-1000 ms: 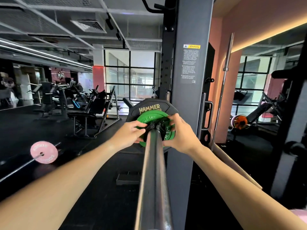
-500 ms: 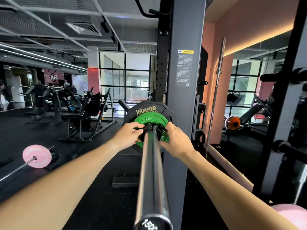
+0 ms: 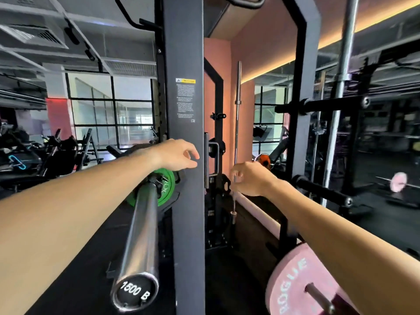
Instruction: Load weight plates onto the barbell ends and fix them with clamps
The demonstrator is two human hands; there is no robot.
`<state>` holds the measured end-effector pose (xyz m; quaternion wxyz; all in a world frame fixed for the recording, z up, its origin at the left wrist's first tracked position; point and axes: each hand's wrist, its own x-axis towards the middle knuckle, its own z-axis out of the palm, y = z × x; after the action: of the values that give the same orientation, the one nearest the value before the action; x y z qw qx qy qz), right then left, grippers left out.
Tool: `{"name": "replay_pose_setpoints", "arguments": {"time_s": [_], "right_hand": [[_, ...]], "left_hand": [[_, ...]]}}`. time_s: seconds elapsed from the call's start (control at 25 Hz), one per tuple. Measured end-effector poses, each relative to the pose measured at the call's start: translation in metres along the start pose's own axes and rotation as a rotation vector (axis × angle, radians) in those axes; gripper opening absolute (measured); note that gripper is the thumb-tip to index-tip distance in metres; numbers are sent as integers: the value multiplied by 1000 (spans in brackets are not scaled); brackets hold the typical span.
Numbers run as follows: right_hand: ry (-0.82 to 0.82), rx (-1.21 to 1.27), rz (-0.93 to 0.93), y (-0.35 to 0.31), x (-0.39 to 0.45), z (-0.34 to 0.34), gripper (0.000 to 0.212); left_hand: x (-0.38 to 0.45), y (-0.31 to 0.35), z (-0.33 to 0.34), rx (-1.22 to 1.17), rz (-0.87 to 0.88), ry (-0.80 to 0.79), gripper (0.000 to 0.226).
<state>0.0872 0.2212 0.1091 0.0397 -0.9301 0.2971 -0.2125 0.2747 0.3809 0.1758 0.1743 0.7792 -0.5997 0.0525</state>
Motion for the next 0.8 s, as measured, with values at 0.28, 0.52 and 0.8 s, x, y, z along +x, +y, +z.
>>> {"name": "replay_pose_setpoints", "arguments": {"time_s": [0.28, 0.52, 0.8], "right_hand": [[13, -24, 239, 167, -100, -61, 34], [-22, -95, 435, 336, -206, -112, 37], [-55, -88, 592, 497, -280, -144, 41]], "left_hand": [[62, 172, 72, 83, 268, -195, 27], [123, 348, 196, -25, 414, -299, 28], [198, 511, 287, -86, 515, -386, 27]]}}
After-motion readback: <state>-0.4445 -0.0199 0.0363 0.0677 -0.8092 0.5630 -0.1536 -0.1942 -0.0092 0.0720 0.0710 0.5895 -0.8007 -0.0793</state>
